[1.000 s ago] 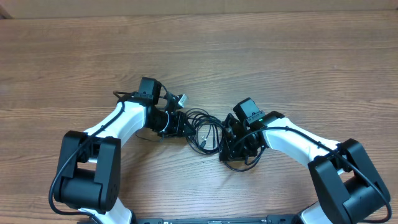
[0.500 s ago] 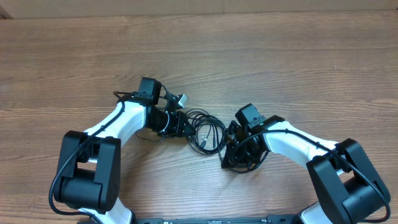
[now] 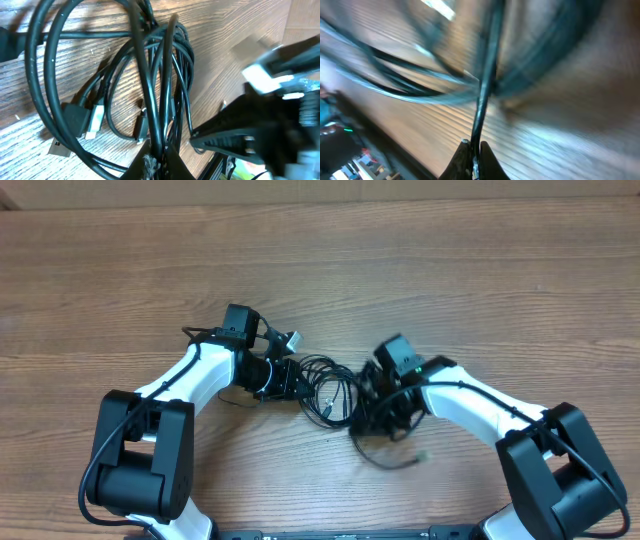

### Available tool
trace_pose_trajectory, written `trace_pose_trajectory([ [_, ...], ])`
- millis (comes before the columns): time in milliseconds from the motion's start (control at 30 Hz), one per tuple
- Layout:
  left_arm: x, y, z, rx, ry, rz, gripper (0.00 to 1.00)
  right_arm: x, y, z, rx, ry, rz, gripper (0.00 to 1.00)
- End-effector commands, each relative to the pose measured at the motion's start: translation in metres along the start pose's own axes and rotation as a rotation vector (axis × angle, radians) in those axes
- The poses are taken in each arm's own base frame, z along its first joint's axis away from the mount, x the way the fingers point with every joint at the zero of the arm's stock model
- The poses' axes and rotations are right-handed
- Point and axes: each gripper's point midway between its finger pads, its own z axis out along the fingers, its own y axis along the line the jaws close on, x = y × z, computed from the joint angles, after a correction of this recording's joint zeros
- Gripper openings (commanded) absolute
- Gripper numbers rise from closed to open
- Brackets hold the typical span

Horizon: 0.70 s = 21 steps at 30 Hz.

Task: Untangle cables

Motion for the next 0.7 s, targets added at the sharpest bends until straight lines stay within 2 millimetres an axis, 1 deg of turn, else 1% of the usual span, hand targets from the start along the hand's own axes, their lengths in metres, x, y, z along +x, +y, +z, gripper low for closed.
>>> trace_pose_trajectory([
  [0, 0.004, 0.004, 0.004, 0.0, 0.017, 0.006, 0.08, -0.029, 0.033, -0.017, -0.067, -0.067, -0.056, 0.04],
  [200, 0.004, 0.004, 0.004, 0.0, 0.017, 0.006, 0.07, -0.068, 0.065, -0.041, -0.115, -0.188, -0.139, 0.04],
  [333, 0.004, 0.004, 0.004, 0.0, 0.017, 0.006, 0.07, -0.087, 0.073, -0.046, -0.138, -0.266, -0.129, 0.04],
  [400, 0.004, 0.004, 0.004, 0.0, 0.017, 0.006, 0.07, -0.096, 0.065, -0.048, -0.088, -0.315, -0.08, 0.04],
  [500, 0.004, 0.004, 0.004, 0.0, 0.017, 0.006, 0.08, -0.097, 0.052, -0.046, -0.016, -0.326, -0.027, 0.04],
  [567, 0.004, 0.005, 0.004, 0.0, 0.017, 0.006, 0.08, -0.091, 0.04, -0.044, 0.034, -0.309, 0.003, 0.09],
  [667, 0.004, 0.005, 0.004, 0.0, 0.017, 0.007, 0.08, -0.081, 0.025, -0.042, 0.105, -0.28, 0.043, 0.19],
])
